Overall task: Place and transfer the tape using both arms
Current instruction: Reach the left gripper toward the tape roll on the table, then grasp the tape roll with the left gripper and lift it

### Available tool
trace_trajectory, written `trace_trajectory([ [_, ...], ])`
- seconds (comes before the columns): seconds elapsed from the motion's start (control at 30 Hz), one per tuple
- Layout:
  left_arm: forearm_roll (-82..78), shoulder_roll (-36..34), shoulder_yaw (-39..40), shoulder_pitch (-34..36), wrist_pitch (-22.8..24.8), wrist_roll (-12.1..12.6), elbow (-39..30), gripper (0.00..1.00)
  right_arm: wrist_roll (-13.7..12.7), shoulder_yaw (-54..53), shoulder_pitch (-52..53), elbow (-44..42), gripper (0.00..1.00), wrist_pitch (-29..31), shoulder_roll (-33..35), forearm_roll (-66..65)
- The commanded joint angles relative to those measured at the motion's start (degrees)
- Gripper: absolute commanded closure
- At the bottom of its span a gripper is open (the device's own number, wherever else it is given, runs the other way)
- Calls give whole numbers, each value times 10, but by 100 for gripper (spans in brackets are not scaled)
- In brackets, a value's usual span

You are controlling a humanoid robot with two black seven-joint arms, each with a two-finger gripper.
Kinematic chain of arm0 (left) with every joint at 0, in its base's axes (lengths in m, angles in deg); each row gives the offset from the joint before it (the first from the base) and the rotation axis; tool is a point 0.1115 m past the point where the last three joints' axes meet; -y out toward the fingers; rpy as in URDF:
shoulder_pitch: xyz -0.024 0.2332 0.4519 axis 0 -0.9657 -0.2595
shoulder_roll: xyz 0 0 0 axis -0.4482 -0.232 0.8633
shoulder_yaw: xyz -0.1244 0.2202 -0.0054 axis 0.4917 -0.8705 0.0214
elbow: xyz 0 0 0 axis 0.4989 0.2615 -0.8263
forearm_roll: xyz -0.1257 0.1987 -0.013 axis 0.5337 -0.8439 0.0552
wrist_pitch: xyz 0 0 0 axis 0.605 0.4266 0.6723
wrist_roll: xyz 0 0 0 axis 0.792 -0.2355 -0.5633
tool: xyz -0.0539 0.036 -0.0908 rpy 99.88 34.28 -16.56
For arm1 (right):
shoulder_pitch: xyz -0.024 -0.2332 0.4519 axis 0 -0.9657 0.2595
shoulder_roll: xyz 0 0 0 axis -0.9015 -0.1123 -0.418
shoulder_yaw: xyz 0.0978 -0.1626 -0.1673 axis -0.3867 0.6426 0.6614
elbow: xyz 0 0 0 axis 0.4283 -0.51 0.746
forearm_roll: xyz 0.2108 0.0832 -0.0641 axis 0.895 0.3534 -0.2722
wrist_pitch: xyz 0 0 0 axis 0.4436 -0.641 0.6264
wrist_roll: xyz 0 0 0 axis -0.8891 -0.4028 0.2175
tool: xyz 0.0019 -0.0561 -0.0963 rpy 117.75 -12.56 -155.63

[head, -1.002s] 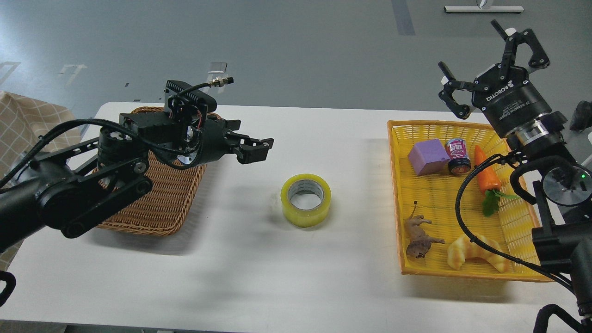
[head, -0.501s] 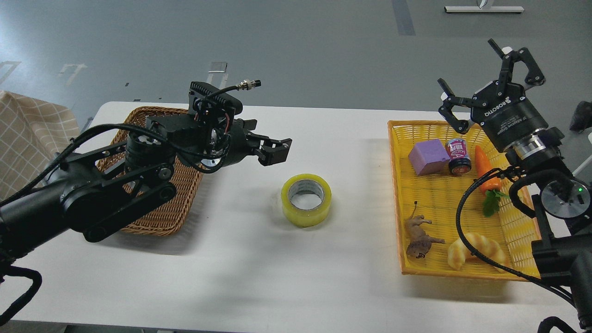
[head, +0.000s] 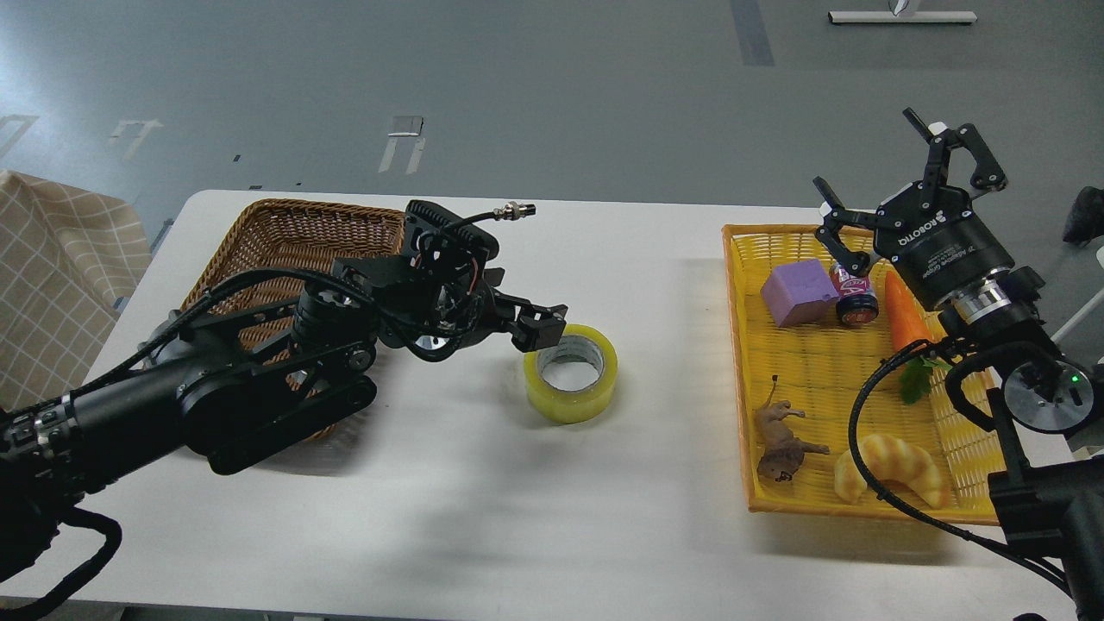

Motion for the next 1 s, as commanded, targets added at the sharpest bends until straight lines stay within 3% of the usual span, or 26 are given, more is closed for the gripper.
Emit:
trace_trajectory([
  [0.0,0,21,-13,4,0,11,17,3,0,1,1,-1,0,0,-2,-1],
  [0.27,0,72,-17,3,0,15,33,2,0,0,1,-1,0,0,1,-1],
  [0.97,-1,93,-33,3,0,14,109,2,0,2,-2,-2,0,0,-2,-1],
])
